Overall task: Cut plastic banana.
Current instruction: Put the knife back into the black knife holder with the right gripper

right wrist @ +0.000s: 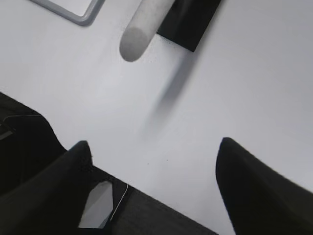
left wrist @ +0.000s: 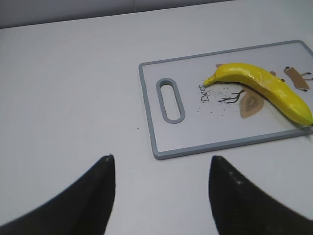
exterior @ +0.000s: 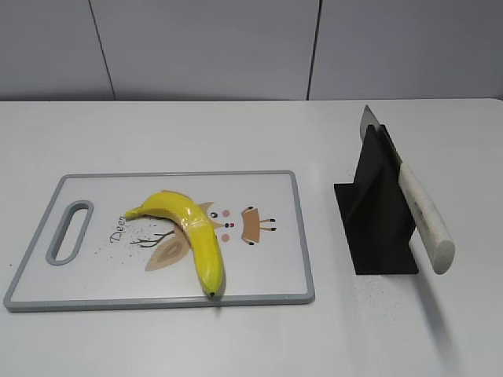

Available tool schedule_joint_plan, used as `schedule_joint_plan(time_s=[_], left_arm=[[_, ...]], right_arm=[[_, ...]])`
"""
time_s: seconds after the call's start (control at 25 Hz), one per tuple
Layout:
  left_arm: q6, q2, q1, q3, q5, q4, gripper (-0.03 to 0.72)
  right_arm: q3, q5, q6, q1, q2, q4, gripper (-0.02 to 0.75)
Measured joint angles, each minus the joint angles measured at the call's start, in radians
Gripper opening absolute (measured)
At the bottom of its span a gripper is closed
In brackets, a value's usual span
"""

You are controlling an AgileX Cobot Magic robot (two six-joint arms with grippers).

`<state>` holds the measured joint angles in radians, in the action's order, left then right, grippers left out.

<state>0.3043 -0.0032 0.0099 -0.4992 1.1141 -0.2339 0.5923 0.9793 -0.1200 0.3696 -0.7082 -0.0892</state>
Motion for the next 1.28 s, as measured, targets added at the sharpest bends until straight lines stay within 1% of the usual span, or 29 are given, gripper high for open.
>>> schedule_joint_plan(time_s=[0.24,0.48,0.76,0.92,1.0,1.08,1.2,1.28], left_arm=[[0.000,0.000,0.000,0.000,0.000,0.000,0.572],[0.000,0.000,0.000,0.000,0.000,0.000,0.566],[0.000,0.000,0.000,0.000,0.000,0.001,0.566],[0.000,0.000,0.000,0.000,0.000,0.002,0.552],[0.000,0.000,0.000,0.000,-0.001,0.003,0.549],[0.000,0.000,0.000,0.000,-0.001,0.003,0.547],[0.000,0.000,0.000,0.000,-0.001,0.003,0.547],[0.000,0.000,0.000,0.000,-0.001,0.003,0.545]], right_arm=[[-0.047,0.079,-0.007,0.000,0.259,0.000,0.593],[-0.084,0.072,-0.002,0.000,0.492,0.000,0.593],[-0.084,0.071,-0.002,0.000,0.646,0.000,0.593],[-0.085,0.070,-0.001,-0.005,0.703,0.000,0.593],[-0.085,0.070,-0.001,-0.032,0.712,0.000,0.592],[-0.085,0.070,-0.001,-0.084,0.714,0.000,0.585],[-0.086,0.070,-0.001,-0.193,0.714,-0.004,0.570],[-0.086,0.070,-0.001,-0.247,0.714,-0.004,0.554]])
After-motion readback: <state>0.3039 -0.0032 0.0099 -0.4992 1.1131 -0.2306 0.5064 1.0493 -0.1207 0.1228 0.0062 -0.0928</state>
